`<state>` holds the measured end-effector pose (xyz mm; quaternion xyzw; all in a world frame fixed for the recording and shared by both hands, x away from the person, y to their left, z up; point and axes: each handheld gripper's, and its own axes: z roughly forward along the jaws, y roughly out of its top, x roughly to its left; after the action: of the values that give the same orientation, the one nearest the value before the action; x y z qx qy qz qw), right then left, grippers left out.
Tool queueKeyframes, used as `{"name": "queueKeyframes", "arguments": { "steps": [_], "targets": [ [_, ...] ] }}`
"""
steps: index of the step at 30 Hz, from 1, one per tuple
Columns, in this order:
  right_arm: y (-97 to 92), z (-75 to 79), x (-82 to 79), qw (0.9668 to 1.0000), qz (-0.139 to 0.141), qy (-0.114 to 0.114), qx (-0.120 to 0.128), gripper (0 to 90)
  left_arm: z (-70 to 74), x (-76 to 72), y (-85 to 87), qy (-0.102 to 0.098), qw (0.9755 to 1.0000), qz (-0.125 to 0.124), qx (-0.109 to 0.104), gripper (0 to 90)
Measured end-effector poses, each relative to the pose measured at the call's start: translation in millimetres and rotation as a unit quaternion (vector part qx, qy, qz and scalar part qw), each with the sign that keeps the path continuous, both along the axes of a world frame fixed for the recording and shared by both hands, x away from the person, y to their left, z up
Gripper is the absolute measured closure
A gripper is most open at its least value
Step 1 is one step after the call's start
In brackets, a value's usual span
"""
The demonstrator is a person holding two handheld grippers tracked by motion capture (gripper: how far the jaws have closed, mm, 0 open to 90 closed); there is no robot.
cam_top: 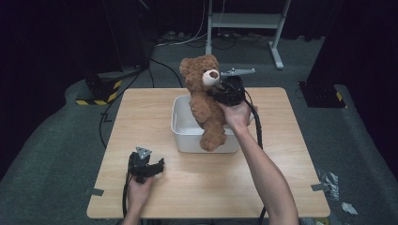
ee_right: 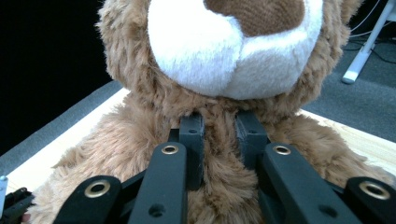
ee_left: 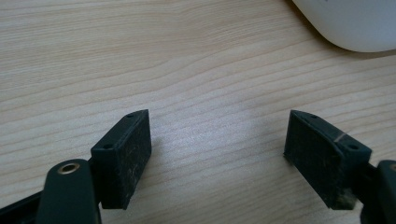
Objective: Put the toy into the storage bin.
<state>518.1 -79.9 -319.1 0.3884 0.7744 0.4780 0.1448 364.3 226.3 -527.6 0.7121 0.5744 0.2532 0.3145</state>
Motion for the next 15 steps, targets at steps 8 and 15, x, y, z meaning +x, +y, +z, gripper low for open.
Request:
{"name": "queueKeyframes", "arguments": {
  "steps": [8,15],
  "targets": [
    [1.8,-4.0,2.8,1.0000,-0.002,0.007,-0.001,76.8,0.0,0.0,0.0,0.000,1.0000,0.000,0.000,22.9],
    [2.4,-11.5,7.8,0.9998,-0.007,0.016,-0.002,76.9,0.0,0.0,0.0,0.000,1.0000,0.000,0.000,22.9]
  ]
}}
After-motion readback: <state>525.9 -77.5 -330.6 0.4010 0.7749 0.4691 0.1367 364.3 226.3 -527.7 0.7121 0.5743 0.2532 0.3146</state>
